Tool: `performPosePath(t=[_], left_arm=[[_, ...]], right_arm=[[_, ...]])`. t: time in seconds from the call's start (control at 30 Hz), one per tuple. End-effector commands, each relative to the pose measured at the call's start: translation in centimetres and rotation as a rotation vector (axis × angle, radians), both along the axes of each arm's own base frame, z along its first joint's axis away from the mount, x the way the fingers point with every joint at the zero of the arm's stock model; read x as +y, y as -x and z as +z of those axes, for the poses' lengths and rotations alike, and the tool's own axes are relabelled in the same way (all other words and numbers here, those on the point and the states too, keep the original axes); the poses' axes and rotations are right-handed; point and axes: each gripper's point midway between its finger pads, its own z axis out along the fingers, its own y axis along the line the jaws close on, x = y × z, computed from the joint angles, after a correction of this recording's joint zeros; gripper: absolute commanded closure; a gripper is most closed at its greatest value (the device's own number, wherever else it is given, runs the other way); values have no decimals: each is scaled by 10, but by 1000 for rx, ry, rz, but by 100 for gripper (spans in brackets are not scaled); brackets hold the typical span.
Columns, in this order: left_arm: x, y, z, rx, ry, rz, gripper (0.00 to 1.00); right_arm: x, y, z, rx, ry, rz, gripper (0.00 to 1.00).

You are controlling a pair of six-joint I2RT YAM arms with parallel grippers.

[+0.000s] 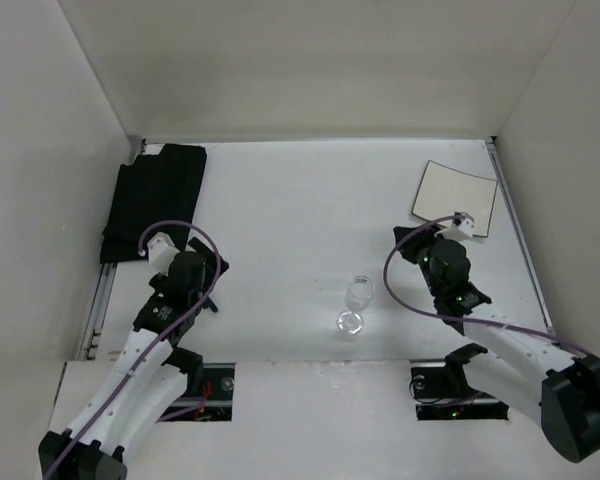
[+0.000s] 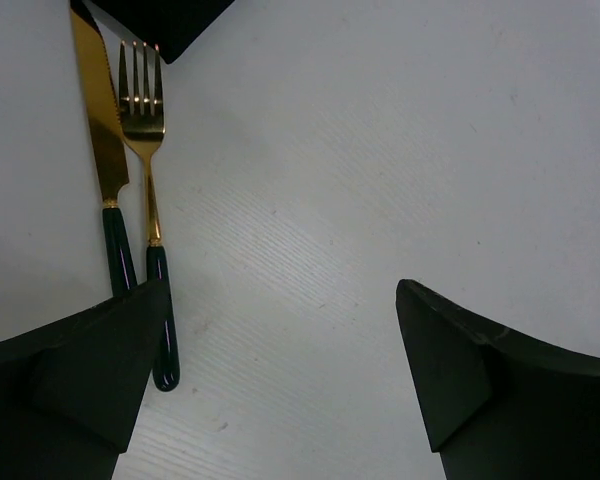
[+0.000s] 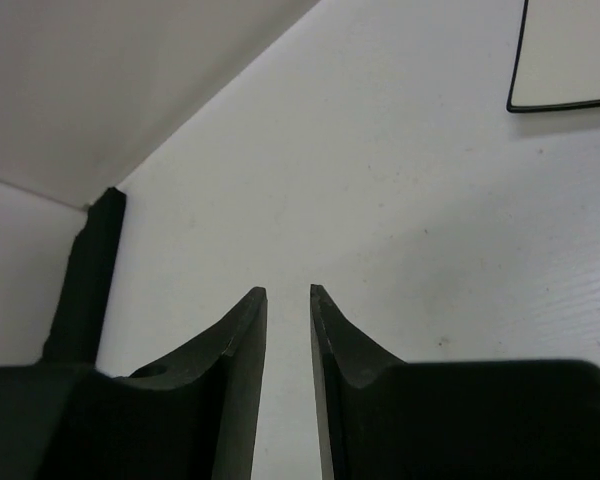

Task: Set the dinner table for one person

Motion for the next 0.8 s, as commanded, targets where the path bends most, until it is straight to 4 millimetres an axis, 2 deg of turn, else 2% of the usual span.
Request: performPosePath(t=[0.0, 0.1, 0.23, 0.4, 0.43, 0.47, 0.5, 0.53, 0.57, 0.63, 0.67, 0.77], left_arm=[[8, -4, 23, -43, -35, 38, 0], [18, -8, 23, -37, -58, 82, 0], [36, -19, 21, -16, -97, 158, 0], [51, -42, 24, -46, -86, 227, 0], [52, -47, 25, -68, -74, 229, 5], [55, -53, 26, -92, -61, 239, 21], [62, -56, 26, -102, -47, 266, 50], [69, -58, 24, -96, -43, 291, 72], [77, -60, 22, -85, -47, 319, 82], [88, -68, 18, -62, -40, 357, 85], [95, -72, 16, -48, -39, 380, 82], [118, -84, 11, -44, -8, 454, 61]], right_arm=[[8, -7, 18, -34, -11, 20, 68], [8, -6, 21, -43, -11, 22, 63], [11, -5, 23, -48, -8, 38, 64], [22, -7, 19, -27, -5, 90, 87], [25, -7, 17, -19, -4, 103, 91], [26, -8, 16, -14, -1, 108, 92], [28, -8, 16, -11, -1, 114, 92], [29, -8, 16, -10, 2, 122, 92], [30, -9, 15, -7, 4, 127, 91], [32, -9, 13, -4, 5, 132, 89], [33, -10, 11, 1, 8, 134, 88], [35, -11, 8, 12, 17, 145, 84]])
